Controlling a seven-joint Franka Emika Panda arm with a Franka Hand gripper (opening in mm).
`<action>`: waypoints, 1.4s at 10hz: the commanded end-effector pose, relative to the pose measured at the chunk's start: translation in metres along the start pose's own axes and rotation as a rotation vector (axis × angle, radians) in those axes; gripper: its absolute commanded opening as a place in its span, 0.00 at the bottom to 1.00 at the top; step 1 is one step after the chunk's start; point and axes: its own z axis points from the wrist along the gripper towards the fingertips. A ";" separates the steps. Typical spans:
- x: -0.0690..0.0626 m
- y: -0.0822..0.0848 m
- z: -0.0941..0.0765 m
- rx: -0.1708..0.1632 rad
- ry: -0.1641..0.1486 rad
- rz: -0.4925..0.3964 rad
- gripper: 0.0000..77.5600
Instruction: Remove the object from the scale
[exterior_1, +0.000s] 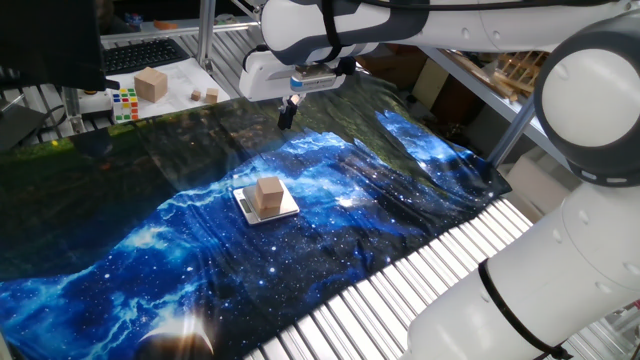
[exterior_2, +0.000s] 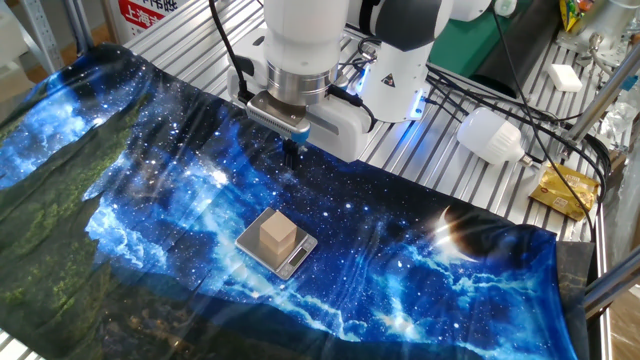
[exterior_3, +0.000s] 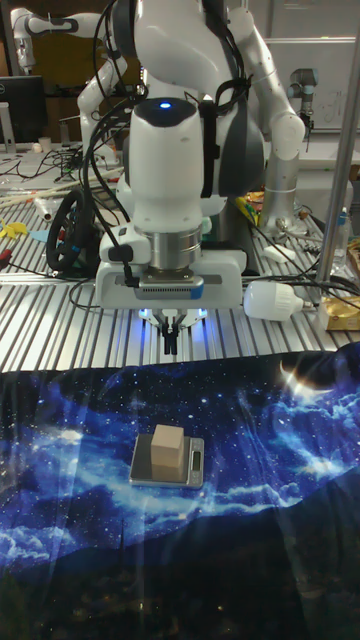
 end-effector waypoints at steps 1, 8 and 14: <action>0.000 0.000 0.000 0.037 0.057 0.021 0.00; -0.001 0.000 0.001 0.035 0.068 0.027 0.00; -0.008 0.002 0.017 0.031 0.060 0.100 0.00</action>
